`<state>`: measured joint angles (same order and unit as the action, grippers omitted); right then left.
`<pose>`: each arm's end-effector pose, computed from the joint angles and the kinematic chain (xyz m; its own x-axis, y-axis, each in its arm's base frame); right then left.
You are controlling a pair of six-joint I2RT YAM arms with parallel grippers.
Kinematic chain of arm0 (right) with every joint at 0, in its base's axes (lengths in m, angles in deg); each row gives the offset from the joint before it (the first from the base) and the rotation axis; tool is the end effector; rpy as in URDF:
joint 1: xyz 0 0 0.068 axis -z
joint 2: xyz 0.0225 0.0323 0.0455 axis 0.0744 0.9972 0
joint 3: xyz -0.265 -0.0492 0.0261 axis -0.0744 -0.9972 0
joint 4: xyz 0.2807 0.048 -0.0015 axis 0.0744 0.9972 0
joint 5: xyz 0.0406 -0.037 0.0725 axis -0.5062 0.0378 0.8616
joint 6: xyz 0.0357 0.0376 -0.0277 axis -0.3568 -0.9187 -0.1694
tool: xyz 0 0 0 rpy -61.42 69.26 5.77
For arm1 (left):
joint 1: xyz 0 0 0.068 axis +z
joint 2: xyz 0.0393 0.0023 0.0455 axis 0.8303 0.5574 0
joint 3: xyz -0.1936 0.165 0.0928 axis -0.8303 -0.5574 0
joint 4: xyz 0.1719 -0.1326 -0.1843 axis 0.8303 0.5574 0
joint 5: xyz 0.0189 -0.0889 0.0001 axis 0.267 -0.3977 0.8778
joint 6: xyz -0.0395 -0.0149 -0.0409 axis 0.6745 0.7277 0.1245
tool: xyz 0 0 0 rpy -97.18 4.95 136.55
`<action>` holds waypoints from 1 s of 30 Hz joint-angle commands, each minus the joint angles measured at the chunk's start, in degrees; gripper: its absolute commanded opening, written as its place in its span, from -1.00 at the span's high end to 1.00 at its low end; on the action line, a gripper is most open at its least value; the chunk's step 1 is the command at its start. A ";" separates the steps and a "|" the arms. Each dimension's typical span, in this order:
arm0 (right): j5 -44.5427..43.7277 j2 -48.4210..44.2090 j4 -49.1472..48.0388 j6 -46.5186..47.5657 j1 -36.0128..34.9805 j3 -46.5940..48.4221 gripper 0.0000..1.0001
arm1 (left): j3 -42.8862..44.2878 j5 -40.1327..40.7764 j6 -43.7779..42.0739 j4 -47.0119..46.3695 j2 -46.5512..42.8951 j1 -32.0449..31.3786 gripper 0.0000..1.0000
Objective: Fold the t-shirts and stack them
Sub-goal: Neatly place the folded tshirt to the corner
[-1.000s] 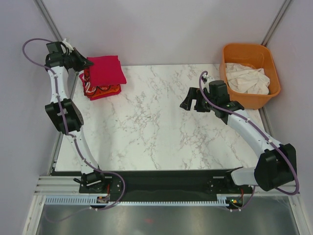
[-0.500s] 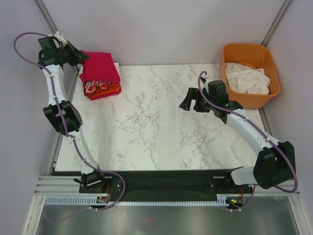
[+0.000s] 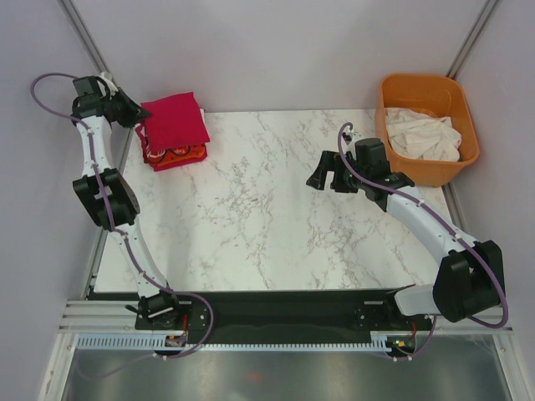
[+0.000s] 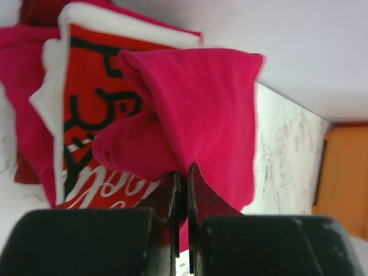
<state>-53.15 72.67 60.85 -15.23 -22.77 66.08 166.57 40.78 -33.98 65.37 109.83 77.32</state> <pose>0.3121 0.1178 0.2679 -0.7436 0.1905 -0.6409 -0.2272 0.8295 0.5102 0.5161 0.1746 0.3173 -0.5649 -0.5694 -0.5973 -0.1148 0.7710 -0.6264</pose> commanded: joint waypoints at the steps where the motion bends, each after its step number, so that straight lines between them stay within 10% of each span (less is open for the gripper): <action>1: 0.92 -0.17 -1.76 -0.21 0.04 -0.25 -0.96 | -2.36 8.30 -2.59 -1.32 -1.30 0.78 0.95; 11: 1.18 0.01 -1.68 -0.21 0.13 0.01 -0.96 | -1.40 14.20 -4.17 -1.32 3.80 1.57 0.72; 15: 1.18 0.09 -1.68 -0.30 0.05 0.19 -0.96 | -1.66 12.35 -4.26 -1.32 5.47 1.49 -0.41; 18: 1.53 0.10 -1.76 -0.30 0.05 0.28 -0.96 | -2.53 12.18 -4.09 -1.23 4.60 1.49 -0.88; 30: 1.18 -0.60 -1.68 0.05 0.13 0.98 -0.96 | -16.50 24.04 -3.91 -1.23 -20.35 1.49 -0.99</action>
<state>-52.34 72.80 60.85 -15.23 -22.77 65.82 151.73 59.03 -37.04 66.22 101.24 78.30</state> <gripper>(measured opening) 0.979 0.994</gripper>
